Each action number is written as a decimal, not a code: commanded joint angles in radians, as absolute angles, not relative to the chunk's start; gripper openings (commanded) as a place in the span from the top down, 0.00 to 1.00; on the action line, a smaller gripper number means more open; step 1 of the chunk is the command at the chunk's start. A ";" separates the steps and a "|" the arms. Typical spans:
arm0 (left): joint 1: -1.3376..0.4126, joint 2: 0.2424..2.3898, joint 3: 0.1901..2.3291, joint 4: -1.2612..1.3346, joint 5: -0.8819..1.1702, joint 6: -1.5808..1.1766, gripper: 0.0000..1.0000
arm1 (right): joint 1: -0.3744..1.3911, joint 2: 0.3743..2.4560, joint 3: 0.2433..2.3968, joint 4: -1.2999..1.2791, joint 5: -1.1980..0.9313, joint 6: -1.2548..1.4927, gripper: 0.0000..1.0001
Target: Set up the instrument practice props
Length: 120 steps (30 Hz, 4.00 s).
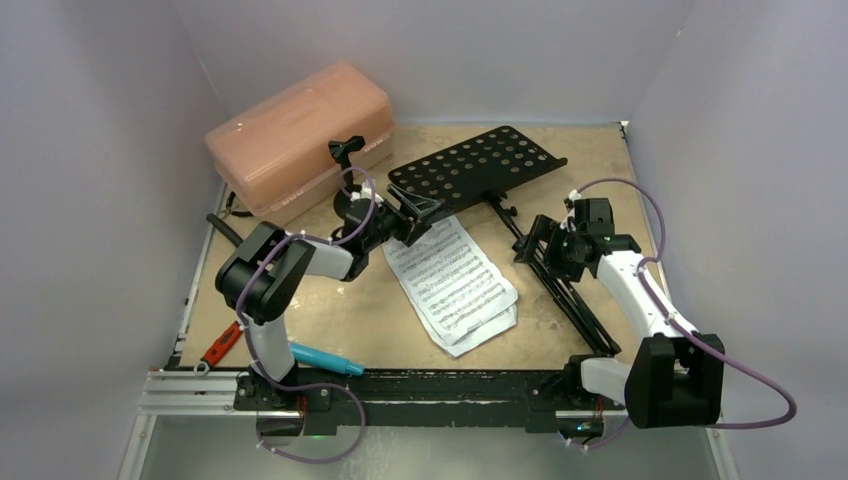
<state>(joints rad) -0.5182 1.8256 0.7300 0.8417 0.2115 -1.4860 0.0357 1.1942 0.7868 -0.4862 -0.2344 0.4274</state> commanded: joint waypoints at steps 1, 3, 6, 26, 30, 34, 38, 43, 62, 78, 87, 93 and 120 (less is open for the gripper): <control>-0.526 1.869 0.823 0.956 0.225 -1.517 0.27 | 0.030 1.205 0.778 -0.491 -0.306 0.449 0.02; -0.526 1.886 0.847 0.948 0.232 -1.516 0.31 | 0.029 1.209 0.778 -0.493 -0.310 0.451 0.02; -0.526 1.904 0.866 0.938 0.243 -1.510 0.37 | 0.029 1.208 0.780 -0.493 -0.309 0.452 0.02; -0.526 1.554 0.724 0.478 0.176 -1.237 0.04 | 0.029 1.171 0.923 -0.542 -0.021 0.420 0.02; -0.527 1.459 0.751 0.247 0.169 -1.078 0.04 | 0.028 1.192 0.921 -0.541 0.062 0.425 0.02; -0.542 1.413 0.814 0.054 0.154 -0.915 0.04 | 0.021 1.248 0.890 -0.519 0.045 0.435 0.02; -0.586 1.402 0.863 -0.070 0.118 -0.823 0.05 | 0.008 1.310 0.857 -0.480 -0.084 0.446 0.02; -0.670 1.404 0.915 -0.090 0.049 -0.786 0.05 | 0.007 1.347 0.832 -0.450 -0.217 0.449 0.02; -0.803 1.524 1.166 -0.221 -0.194 -0.664 0.01 | 0.006 1.279 0.785 -0.428 -0.331 0.505 0.02; -0.723 1.350 1.008 -0.176 -0.222 -0.883 0.01 | 0.006 1.260 0.762 -0.461 -0.307 0.471 0.02; -0.719 1.456 0.930 0.033 0.036 -0.989 0.01 | 0.006 1.226 0.663 -0.386 -0.485 0.552 0.03; -0.754 1.579 0.990 0.060 0.083 -1.030 0.01 | 0.006 1.200 0.653 -0.377 -0.558 0.597 0.03; -0.754 1.603 0.978 0.256 0.089 -1.025 0.03 | 0.006 1.197 0.725 -0.486 -0.338 0.458 0.02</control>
